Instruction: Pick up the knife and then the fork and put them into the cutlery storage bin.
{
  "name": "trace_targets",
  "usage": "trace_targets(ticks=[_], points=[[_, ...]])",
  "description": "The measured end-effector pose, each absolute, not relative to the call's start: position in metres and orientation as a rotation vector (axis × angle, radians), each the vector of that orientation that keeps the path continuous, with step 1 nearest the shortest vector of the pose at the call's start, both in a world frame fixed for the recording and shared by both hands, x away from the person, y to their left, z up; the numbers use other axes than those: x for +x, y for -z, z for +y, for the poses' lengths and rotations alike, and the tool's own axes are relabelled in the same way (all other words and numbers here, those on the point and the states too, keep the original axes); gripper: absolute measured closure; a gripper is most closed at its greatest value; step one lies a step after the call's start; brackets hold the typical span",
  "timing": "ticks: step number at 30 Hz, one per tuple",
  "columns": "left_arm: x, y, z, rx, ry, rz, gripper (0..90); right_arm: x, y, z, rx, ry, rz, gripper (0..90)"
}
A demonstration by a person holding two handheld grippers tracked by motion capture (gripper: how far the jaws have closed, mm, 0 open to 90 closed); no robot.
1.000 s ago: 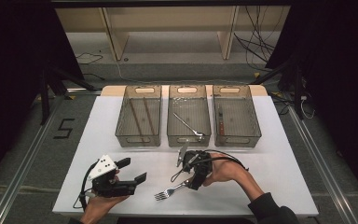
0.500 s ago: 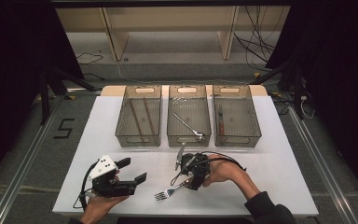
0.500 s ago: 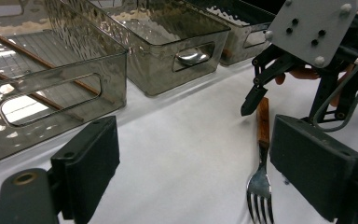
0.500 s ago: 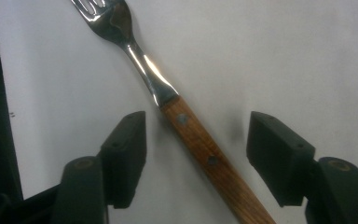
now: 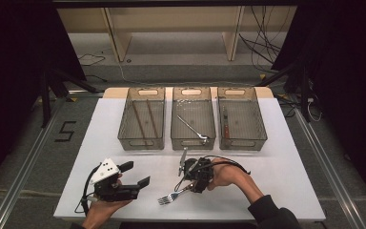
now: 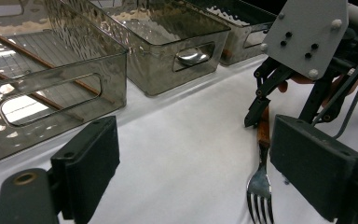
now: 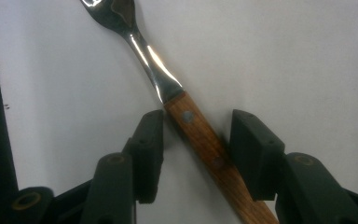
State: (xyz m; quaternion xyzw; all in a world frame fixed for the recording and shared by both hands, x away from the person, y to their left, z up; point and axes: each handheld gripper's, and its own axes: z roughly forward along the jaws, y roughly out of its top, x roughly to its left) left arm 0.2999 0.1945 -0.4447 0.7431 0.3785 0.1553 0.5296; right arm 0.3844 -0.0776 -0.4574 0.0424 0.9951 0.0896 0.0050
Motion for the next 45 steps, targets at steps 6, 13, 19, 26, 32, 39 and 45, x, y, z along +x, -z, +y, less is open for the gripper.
trace_targets(ticks=[6,13,19,26,32,39,45], points=[[0.3,0.445,0.194,1.775,-0.373,0.905,15.5,0.381,0.457,-0.075,0.134,-0.241,3.105,59.3],[0.3,0.445,0.195,1.774,-0.372,0.904,15.5,0.377,0.456,-0.072,0.096,-0.211,3.105,64.8],[0.3,0.445,0.194,1.774,-0.373,0.903,15.5,0.373,0.456,-0.07,0.035,-0.201,3.099,71.2],[0.3,0.445,0.194,1.774,-0.372,0.904,15.5,0.37,0.456,-0.068,-0.032,-0.187,3.091,76.0],[0.3,0.445,0.194,1.775,-0.372,0.905,15.5,0.369,0.456,-0.069,-0.019,-0.209,3.099,77.3],[0.3,0.445,0.195,1.777,-0.375,0.904,15.5,0.373,0.448,-0.072,0.022,-0.281,3.096,77.5],[0.3,0.445,0.195,1.775,-0.375,0.904,15.5,0.382,0.438,-0.083,0.133,-0.377,3.04,77.5]])
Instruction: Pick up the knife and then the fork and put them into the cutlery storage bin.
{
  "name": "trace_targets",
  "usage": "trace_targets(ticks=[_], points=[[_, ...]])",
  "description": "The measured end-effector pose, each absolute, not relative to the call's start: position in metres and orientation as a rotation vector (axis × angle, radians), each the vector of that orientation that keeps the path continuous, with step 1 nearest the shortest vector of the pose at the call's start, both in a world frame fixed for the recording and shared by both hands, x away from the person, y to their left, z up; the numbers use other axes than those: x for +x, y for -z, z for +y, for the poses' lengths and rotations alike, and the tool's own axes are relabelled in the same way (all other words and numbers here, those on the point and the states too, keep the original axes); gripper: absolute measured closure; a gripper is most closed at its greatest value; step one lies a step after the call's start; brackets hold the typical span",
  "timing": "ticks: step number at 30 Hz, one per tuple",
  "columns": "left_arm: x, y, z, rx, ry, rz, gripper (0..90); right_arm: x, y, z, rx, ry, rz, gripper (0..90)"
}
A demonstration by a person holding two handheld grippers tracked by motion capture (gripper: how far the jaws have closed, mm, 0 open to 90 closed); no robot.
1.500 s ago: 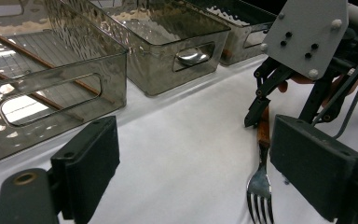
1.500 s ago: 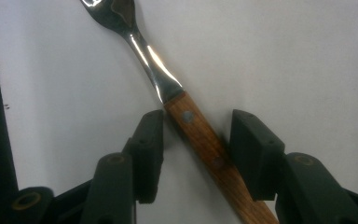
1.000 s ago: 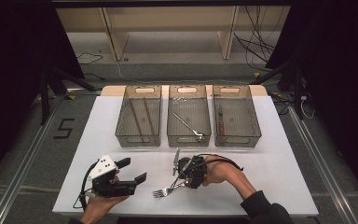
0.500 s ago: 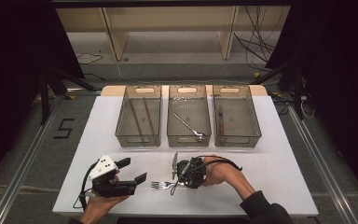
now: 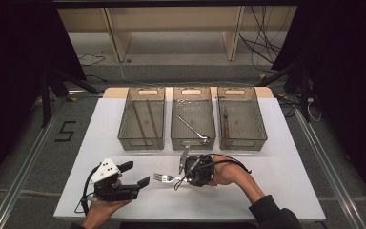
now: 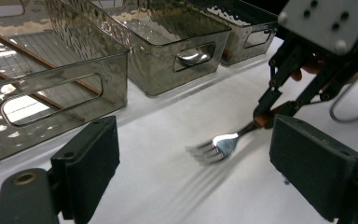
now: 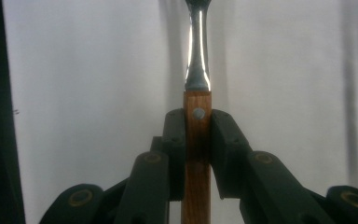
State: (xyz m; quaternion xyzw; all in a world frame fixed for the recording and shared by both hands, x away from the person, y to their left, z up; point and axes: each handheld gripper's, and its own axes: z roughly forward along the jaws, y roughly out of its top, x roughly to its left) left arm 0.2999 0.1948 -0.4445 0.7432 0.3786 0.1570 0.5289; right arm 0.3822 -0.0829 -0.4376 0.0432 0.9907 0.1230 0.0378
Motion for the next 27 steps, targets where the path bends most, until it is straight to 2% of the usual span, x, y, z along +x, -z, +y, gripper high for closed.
trace_targets(ticks=[27], points=[[0.3,0.445,0.194,1.774,-0.374,0.906,15.5,0.42,0.379,-0.156,0.727,-0.817,2.754,77.5]])
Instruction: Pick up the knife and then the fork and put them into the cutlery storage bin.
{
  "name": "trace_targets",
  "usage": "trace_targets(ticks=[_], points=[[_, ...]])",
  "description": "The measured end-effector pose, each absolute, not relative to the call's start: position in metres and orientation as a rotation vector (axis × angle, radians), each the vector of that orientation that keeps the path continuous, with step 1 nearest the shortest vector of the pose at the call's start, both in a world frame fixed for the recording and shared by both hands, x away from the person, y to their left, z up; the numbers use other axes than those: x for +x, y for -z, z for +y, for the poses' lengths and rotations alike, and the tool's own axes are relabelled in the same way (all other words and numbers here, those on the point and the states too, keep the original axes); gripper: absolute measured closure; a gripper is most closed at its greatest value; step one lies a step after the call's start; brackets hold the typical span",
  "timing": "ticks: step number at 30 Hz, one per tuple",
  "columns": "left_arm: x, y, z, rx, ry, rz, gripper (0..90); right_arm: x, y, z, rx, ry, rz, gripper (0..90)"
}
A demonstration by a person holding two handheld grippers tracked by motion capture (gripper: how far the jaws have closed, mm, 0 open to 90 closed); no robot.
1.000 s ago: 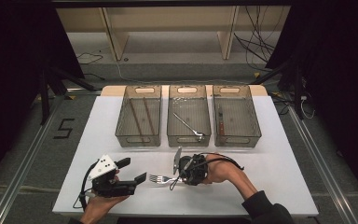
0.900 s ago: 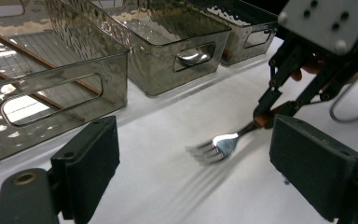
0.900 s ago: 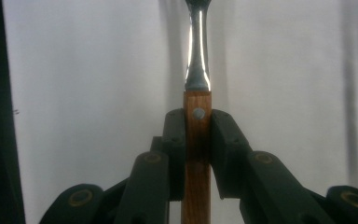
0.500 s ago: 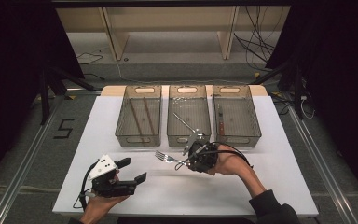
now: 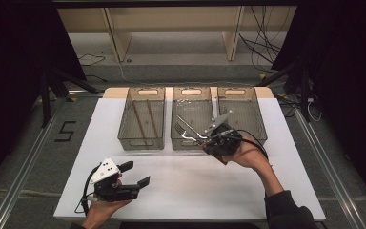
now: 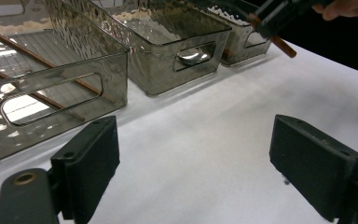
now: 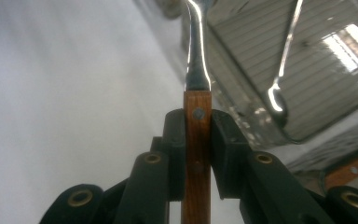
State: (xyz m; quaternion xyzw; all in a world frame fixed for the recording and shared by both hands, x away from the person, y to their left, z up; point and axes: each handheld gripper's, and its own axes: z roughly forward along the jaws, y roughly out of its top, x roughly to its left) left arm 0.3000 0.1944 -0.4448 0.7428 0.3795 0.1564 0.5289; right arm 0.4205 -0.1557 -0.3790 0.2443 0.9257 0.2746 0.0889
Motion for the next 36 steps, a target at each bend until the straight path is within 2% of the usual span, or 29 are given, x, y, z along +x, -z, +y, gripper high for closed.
trace_targets(ticks=[18,36], points=[[0.301,0.445,0.195,1.774,-0.373,0.91,15.5,0.459,0.36,-0.199,1.064,-0.951,2.499,77.5],[0.301,0.445,0.195,1.774,-0.373,0.909,15.5,0.488,0.357,-0.223,1.286,-0.951,2.354,77.5]])
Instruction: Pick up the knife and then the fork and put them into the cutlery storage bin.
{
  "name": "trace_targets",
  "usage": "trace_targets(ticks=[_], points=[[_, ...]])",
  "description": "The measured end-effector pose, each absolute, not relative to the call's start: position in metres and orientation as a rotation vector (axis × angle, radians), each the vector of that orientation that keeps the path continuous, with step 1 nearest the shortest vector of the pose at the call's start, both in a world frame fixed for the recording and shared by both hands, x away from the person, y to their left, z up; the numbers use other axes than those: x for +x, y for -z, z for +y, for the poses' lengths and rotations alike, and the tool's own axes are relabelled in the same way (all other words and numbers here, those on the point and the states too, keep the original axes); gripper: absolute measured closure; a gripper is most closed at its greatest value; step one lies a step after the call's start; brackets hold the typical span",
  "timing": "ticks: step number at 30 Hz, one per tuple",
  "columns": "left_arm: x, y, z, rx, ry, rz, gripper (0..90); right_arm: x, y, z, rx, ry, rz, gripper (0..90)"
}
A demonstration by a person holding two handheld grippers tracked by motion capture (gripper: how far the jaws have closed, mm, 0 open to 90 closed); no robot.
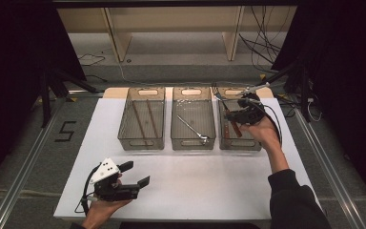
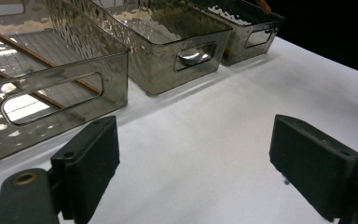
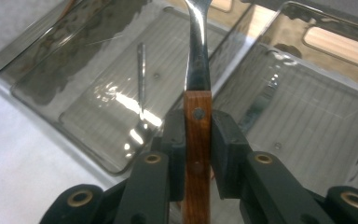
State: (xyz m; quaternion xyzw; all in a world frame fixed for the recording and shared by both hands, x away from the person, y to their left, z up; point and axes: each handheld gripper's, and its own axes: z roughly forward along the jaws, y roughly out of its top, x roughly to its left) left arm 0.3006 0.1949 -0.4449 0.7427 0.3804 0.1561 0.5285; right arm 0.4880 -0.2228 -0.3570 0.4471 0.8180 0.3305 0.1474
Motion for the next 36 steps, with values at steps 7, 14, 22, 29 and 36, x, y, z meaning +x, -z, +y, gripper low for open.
trace_targets(ticks=[7,14,22,29,36], points=[[0.301,0.445,0.195,1.77,-0.372,0.91,15.5,0.495,0.361,-0.23,1.365,-0.938,2.303,77.4],[0.301,0.445,0.195,1.771,-0.374,0.909,15.5,0.5,0.366,-0.235,1.429,-0.914,2.262,77.4],[0.301,0.445,0.195,1.775,-0.373,0.908,15.5,0.505,0.373,-0.238,1.503,-0.897,2.233,77.4],[0.3,0.445,0.195,1.775,-0.373,0.907,15.5,0.507,0.38,-0.239,1.539,-0.883,2.228,77.3],[0.3,0.445,0.195,1.775,-0.373,0.906,15.5,0.509,0.39,-0.241,1.576,-0.862,2.227,77.2]])
